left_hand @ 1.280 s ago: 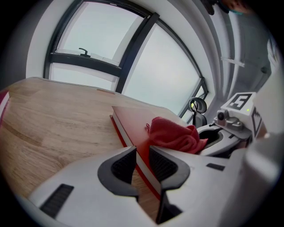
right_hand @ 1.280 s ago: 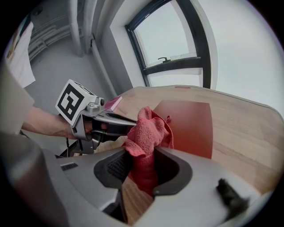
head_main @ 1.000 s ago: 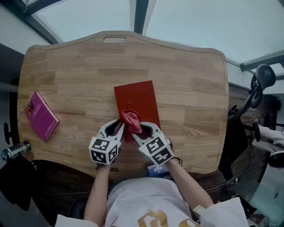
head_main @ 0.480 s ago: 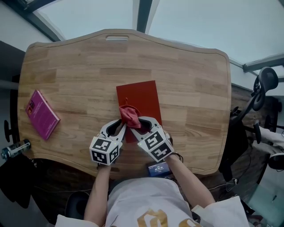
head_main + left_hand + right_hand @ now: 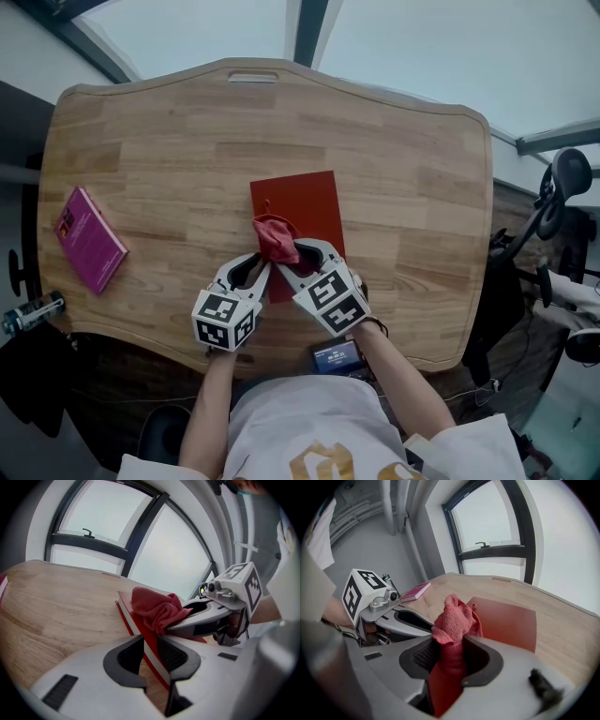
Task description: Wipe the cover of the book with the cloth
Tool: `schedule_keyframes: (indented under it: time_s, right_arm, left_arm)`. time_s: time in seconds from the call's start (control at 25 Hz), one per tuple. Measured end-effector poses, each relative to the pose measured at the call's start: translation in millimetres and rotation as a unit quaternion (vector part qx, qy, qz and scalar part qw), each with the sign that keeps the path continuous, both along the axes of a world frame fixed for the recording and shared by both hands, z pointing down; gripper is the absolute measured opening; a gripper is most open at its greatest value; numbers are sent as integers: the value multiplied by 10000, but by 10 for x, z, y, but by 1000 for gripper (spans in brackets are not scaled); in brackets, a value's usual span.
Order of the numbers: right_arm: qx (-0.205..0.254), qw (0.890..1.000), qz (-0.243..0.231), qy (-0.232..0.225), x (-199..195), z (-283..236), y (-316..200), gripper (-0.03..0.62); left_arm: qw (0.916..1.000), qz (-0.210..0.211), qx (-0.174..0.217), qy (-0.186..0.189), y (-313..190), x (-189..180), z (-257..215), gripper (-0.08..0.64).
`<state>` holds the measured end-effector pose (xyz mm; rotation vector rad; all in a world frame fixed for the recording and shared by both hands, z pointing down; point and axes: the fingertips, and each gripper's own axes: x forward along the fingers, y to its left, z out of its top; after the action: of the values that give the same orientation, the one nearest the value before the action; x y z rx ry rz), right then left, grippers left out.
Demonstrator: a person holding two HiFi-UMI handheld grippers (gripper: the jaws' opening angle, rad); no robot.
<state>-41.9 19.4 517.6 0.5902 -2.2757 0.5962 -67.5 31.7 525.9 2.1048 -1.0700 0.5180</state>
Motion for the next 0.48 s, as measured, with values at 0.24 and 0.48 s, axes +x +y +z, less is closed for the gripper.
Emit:
schedule_keyframes:
  time_s: [0.24, 0.48]
  right_arm:
    - [-51, 10000, -35, -47, -17, 1, -81, 144]
    - [-64, 9999, 113, -55, -44, 5, -197, 144]
  left_arm:
    - [10000, -64, -46, 21, -1, -6, 3, 97]
    - [10000, 1, 5, -15, -8, -8, 1, 97]
